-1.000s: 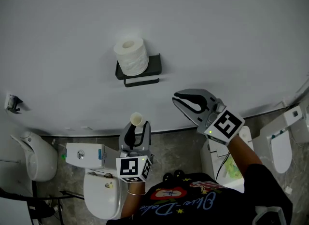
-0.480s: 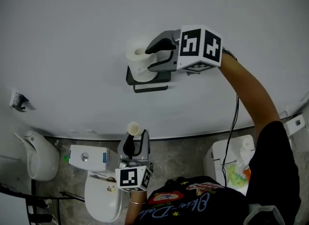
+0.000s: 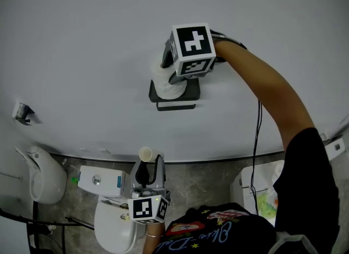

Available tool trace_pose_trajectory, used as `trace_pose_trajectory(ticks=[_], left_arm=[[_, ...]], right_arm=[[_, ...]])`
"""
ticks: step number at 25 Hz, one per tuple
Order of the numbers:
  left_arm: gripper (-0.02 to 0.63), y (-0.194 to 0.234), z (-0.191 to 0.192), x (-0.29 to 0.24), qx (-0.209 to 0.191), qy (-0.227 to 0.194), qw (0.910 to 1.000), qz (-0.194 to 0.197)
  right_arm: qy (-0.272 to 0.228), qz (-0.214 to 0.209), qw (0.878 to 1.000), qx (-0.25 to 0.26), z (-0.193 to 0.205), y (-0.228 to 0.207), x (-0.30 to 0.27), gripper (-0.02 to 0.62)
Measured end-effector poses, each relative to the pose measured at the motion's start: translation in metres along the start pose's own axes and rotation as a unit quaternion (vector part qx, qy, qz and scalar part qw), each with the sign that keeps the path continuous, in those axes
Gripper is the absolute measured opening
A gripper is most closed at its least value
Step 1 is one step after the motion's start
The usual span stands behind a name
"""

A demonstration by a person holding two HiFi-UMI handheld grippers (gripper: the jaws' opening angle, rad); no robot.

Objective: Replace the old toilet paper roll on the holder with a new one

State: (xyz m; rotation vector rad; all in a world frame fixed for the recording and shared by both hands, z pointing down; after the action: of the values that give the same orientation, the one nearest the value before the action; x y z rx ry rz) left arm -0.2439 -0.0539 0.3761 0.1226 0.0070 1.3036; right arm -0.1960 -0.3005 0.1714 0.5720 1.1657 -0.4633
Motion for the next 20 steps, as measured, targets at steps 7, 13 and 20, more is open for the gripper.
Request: trace_pose_trajectory(ticks=[7,13,20], left_arm=[[0.166,-0.001,0.002,-0.005,0.006,0.003,1.0,0.001],[0.166,0.0,0.005,-0.007,0.009,0.006,0.9999,0.003],[0.166,-0.003,0.009,-0.011,-0.008,0.016,0.9998,0.014]], right_arm=[[0.005,-0.056,0.997,-0.054,-0.006,-0.014,-0.01,0.181],[-0.017,-0.044,0.997,-0.068,0.002,-0.012,-0.008,0.181],[-0.133,-0.014,0.988,-0.072,0.026,0.018,0.01,0.179]])
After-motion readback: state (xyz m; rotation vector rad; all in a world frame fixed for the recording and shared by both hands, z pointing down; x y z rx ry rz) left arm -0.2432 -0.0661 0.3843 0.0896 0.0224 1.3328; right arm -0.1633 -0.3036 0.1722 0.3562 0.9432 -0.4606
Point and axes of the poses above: the fingertips, and each gripper's own axes: x backward along the fingers, y to its left, z out of its underside, the point moved 8 cm from there along x, backward along the fingers, and after that the axes turned 15 degrees about -z, right-handed, at the moved point
